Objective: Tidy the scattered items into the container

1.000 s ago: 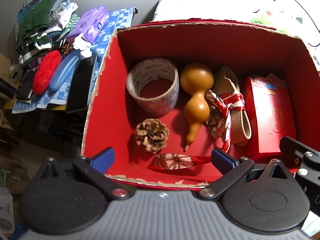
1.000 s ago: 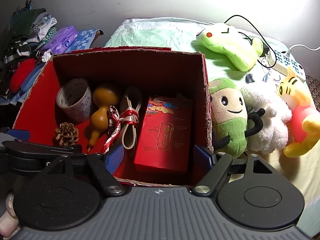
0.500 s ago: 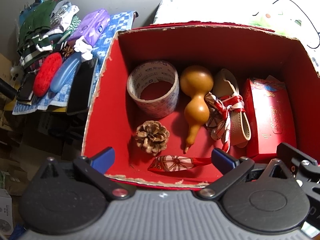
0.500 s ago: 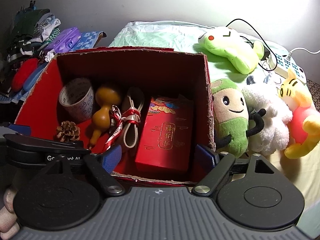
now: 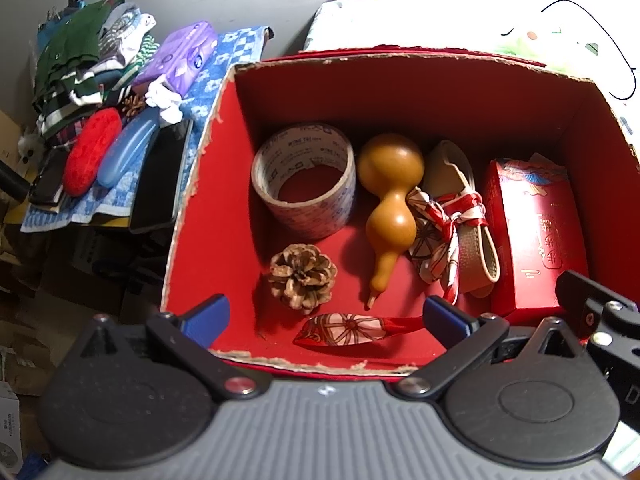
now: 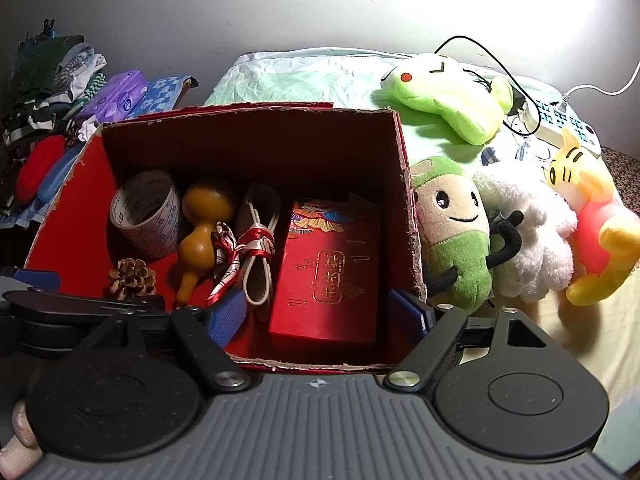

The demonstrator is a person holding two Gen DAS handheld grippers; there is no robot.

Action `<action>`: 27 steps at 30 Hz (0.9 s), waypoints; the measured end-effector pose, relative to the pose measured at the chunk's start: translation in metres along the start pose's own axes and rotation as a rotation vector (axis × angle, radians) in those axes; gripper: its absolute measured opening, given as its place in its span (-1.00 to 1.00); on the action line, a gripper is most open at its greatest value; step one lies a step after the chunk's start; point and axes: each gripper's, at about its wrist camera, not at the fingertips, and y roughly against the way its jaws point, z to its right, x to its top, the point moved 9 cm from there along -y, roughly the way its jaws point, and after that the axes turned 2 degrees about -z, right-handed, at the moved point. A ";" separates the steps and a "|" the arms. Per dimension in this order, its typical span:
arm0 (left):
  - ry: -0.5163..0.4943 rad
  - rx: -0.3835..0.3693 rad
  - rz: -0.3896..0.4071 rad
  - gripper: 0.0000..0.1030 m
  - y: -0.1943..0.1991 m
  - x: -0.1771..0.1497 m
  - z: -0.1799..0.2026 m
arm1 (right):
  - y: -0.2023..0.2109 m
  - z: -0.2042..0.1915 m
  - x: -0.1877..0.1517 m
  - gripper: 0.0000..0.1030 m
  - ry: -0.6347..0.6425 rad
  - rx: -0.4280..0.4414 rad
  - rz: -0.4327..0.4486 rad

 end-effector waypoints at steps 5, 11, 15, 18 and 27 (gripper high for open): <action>0.000 -0.003 0.000 0.99 0.000 -0.001 0.000 | 0.000 0.001 0.002 0.57 -0.042 0.007 -0.012; -0.001 -0.019 -0.014 0.99 -0.002 0.000 -0.001 | -0.006 -0.002 -0.004 0.33 -0.111 0.072 -0.078; -0.005 -0.025 -0.026 0.99 -0.003 0.000 -0.001 | -0.009 -0.001 -0.004 0.30 -0.098 0.028 -0.075; -0.009 -0.029 -0.047 0.99 -0.004 0.001 -0.002 | -0.009 0.000 -0.002 0.28 -0.091 -0.001 -0.070; -0.005 -0.024 -0.047 0.99 0.001 0.009 -0.005 | -0.008 -0.001 0.012 0.25 -0.065 -0.020 -0.058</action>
